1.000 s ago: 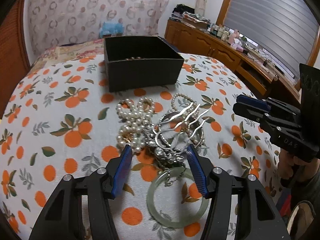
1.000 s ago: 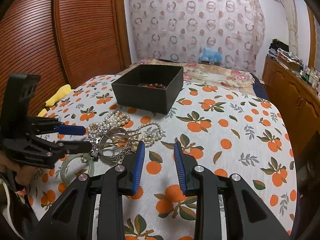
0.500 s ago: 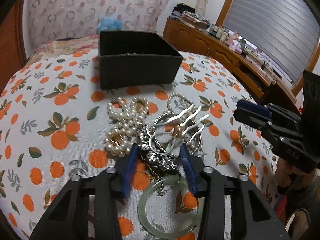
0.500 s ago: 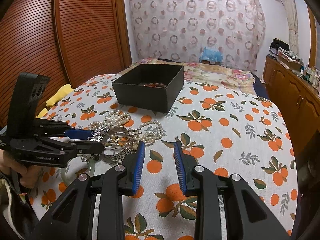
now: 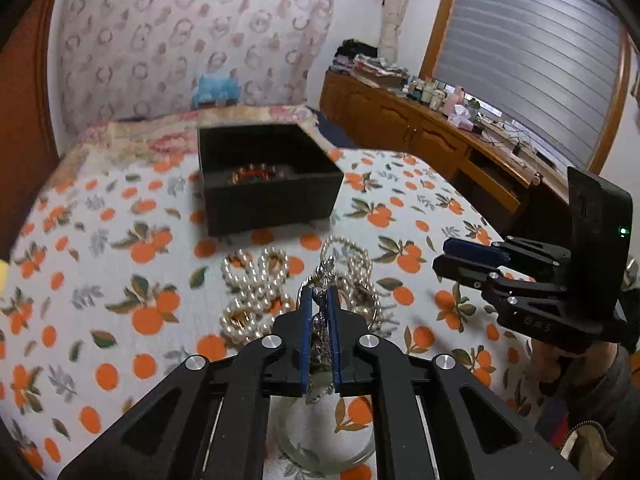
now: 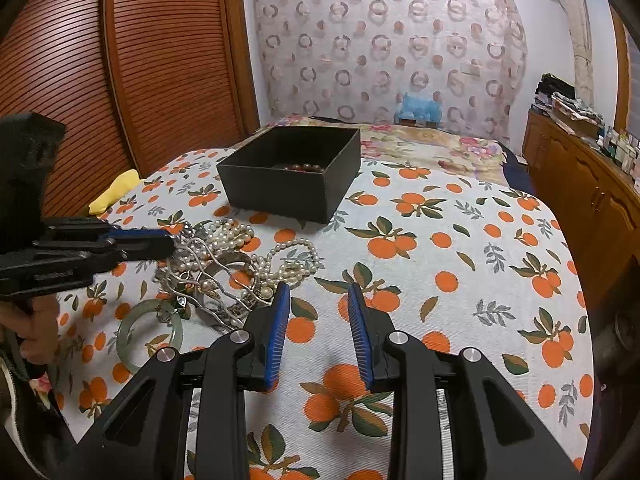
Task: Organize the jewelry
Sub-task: 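Grasp the silver hairpins from the pile with the left tool, then lift the hairpins toward the box with the left tool while the right tool grasps the silver bangle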
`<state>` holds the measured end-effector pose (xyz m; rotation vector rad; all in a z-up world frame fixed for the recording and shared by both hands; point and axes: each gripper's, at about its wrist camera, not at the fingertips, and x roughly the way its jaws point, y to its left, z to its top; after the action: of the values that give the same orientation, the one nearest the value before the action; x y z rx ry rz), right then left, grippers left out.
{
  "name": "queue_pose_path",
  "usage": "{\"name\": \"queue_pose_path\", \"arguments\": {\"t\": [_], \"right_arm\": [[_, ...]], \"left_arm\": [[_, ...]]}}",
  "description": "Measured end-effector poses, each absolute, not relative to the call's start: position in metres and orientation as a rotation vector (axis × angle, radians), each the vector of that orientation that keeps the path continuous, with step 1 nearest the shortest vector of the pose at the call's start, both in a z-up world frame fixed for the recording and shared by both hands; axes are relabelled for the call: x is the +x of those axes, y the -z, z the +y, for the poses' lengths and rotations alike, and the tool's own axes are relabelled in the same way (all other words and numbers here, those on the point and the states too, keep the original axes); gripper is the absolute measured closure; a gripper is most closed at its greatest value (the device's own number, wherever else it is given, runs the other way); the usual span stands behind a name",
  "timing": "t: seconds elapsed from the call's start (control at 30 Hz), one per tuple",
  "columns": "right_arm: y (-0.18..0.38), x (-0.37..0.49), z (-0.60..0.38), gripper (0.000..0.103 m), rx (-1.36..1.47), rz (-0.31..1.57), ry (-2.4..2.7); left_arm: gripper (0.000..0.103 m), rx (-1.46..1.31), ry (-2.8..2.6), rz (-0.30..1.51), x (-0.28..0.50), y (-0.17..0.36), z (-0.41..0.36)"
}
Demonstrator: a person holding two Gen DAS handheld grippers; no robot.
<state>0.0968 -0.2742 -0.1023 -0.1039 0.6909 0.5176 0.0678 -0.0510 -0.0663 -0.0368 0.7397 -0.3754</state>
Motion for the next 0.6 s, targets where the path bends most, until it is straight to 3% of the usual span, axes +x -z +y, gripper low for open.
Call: {"name": "queue_pose_path", "arguments": {"t": [0.6], "right_arm": [[0.099,0.097,-0.256,0.071,-0.113,0.69,-0.562]], "left_arm": [[0.097,0.024,0.25,0.646,0.069,0.031,-0.018]]}}
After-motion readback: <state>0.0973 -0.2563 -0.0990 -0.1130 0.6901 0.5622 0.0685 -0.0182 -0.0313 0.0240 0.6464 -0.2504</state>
